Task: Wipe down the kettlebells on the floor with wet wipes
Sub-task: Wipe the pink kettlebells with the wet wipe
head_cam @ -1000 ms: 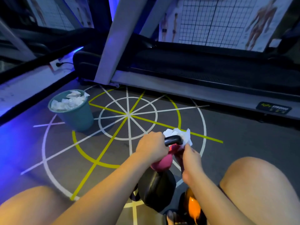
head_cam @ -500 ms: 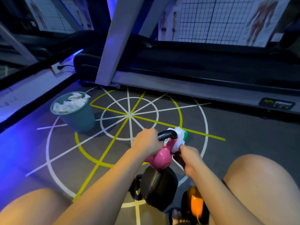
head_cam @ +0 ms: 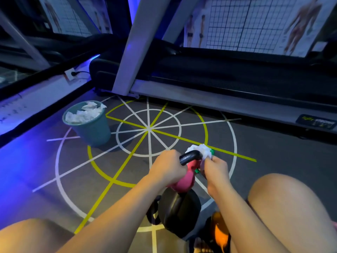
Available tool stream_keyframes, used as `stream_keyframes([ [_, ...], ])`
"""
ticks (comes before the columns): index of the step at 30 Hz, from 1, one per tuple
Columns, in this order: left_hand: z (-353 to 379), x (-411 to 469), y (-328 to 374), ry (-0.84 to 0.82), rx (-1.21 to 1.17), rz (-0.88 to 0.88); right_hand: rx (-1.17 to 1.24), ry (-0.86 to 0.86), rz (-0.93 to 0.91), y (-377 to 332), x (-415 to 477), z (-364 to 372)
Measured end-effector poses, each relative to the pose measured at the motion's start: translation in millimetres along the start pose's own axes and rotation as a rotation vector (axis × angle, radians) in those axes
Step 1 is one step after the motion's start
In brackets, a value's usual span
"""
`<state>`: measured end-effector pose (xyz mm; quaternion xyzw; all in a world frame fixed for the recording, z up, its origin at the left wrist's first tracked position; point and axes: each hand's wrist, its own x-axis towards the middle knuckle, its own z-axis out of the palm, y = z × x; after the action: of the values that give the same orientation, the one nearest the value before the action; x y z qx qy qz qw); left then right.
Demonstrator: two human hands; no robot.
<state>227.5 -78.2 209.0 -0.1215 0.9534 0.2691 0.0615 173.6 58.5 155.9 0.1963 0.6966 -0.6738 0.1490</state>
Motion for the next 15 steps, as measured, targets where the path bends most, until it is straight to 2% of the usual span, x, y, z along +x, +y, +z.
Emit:
stream_keyframes([
  [9, 2, 10, 12, -0.072, 0.147, 0.145, -0.037, 0.093, -0.130, -6, -1, -16],
  [15, -1, 26, 11, -0.035, 0.195, 0.135, -0.460, 0.058, -0.530, -8, -32, -15],
])
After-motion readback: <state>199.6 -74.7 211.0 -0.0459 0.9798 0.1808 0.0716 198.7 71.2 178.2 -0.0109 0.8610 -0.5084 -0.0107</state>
